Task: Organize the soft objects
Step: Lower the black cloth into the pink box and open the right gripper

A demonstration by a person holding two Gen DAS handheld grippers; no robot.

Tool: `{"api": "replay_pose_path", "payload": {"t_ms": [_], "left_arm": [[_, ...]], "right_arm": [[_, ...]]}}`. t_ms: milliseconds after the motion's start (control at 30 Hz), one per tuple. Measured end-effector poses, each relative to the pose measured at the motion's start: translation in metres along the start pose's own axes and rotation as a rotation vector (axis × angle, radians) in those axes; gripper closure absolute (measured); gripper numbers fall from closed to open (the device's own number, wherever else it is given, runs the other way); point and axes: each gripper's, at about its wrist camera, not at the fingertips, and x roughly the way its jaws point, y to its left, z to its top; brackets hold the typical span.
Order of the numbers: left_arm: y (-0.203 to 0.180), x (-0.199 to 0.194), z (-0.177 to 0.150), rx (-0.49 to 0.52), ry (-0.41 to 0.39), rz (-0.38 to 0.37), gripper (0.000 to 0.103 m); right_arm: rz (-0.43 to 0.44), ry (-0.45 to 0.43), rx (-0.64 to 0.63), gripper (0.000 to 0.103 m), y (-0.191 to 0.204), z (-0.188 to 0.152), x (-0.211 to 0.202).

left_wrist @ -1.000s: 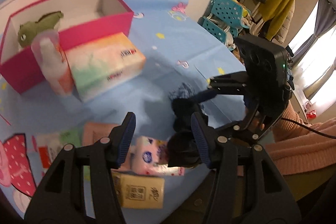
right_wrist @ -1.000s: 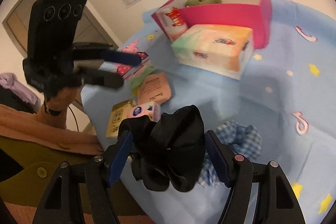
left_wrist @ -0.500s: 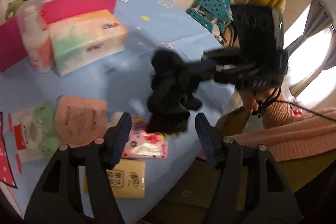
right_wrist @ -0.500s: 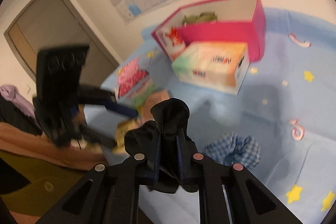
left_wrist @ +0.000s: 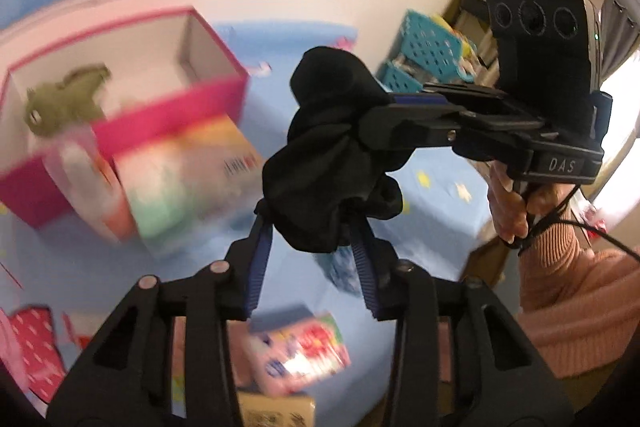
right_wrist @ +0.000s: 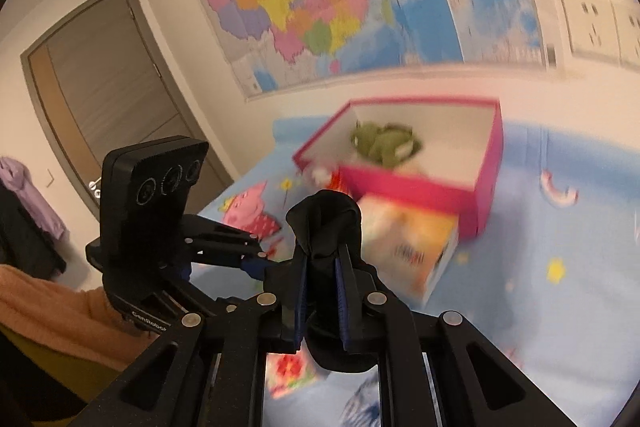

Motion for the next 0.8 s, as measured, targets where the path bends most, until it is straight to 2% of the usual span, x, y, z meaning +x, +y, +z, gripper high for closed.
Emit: {"api": "replay_pose_path", "payload": {"t_ms": [200,367,567,800], "left_arm": [[0.027,-0.011,0.053,-0.021,-0.056,0.094,0.065],[0.047,-0.003,0.093,-0.039,-0.062,0.177,0.065],[0.086,0.014,0.131,-0.092,-0.035,0.234,0.065],[0.121,0.048,0.149,-0.141,0.045,0.28,0.065]], "right_arm": [[-0.027,-0.058,-0.04,0.091,-0.013,0.055,0.011],[-0.075,-0.086,-0.056,0.091,-0.031,0.093,0.028],[-0.118,-0.068,-0.011,0.091,-0.068,0.121,0.064],[-0.165,-0.007,0.043,0.091,-0.105,0.131,0.109]]}}
